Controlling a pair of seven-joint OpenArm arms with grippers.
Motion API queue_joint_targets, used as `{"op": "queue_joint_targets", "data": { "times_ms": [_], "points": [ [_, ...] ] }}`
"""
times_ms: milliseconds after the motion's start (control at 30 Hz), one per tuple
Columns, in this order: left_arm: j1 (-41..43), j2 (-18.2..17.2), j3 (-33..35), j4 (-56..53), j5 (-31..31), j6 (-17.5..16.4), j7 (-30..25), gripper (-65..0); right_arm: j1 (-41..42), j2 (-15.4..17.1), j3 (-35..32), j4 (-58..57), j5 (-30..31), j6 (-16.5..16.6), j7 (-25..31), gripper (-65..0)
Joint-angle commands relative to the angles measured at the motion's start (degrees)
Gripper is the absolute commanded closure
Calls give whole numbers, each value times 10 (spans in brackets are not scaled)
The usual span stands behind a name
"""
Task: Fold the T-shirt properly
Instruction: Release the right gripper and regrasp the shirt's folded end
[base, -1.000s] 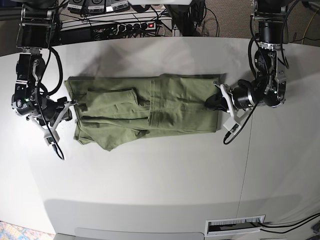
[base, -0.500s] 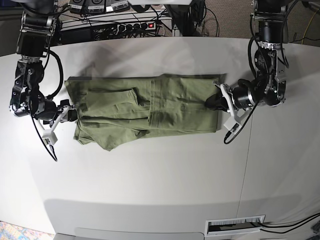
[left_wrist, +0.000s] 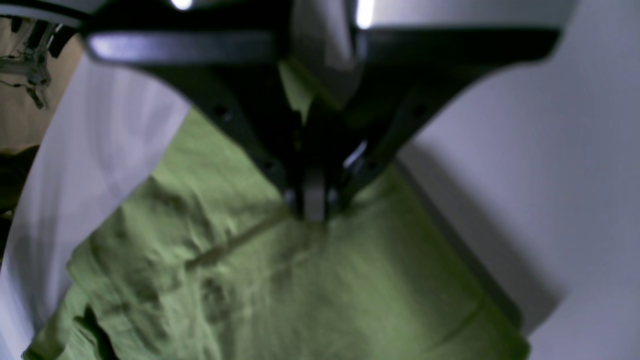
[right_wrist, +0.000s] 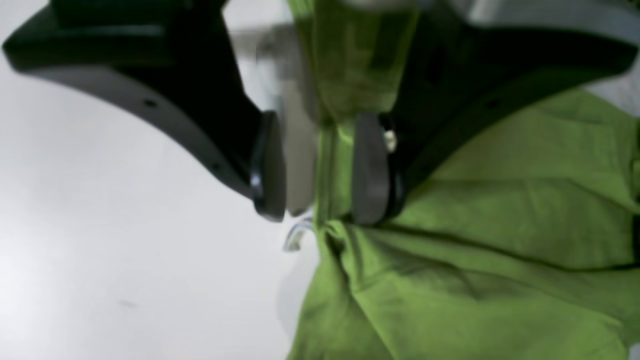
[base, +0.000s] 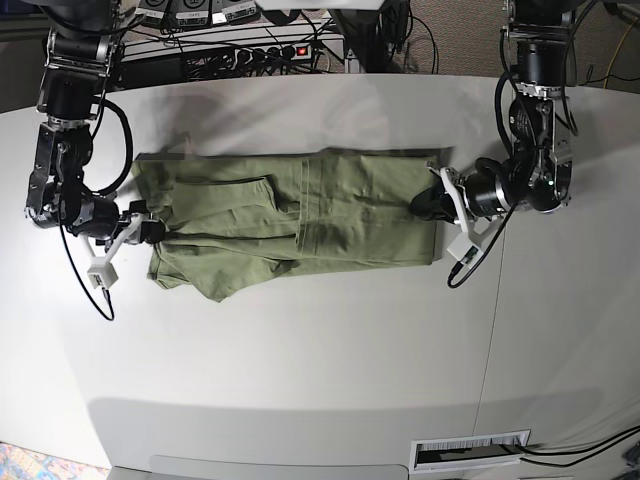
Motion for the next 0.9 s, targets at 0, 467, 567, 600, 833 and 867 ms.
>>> {"op": "queue_joint_targets", "data": {
  "times_ms": [0,467,567,600,833,867],
  "points": [
    [-6,-4,-2,7,4,0,5,0,6,2,1,0,-5,3,-12,-236],
    [-6,-5,-2,7,4,0,5,0,6,-63,0,0,-5,3,-56,-236],
    [-6,-5,-2,7,4,0,5,0,6,-76,0,0,-5,3,-92,-236],
    [-6,-5,-2,7,4,0,5,0,5,-80,0,0,-5,3,-106,-236],
    [-6,-5,-2,7,4,0,5,0,0,-87,0,0,-15,3,-152,-236],
    [-6,-5,-2,7,4,0,5,0,0,-86,0,0,-26,3,-152,-235]
  ]
}}
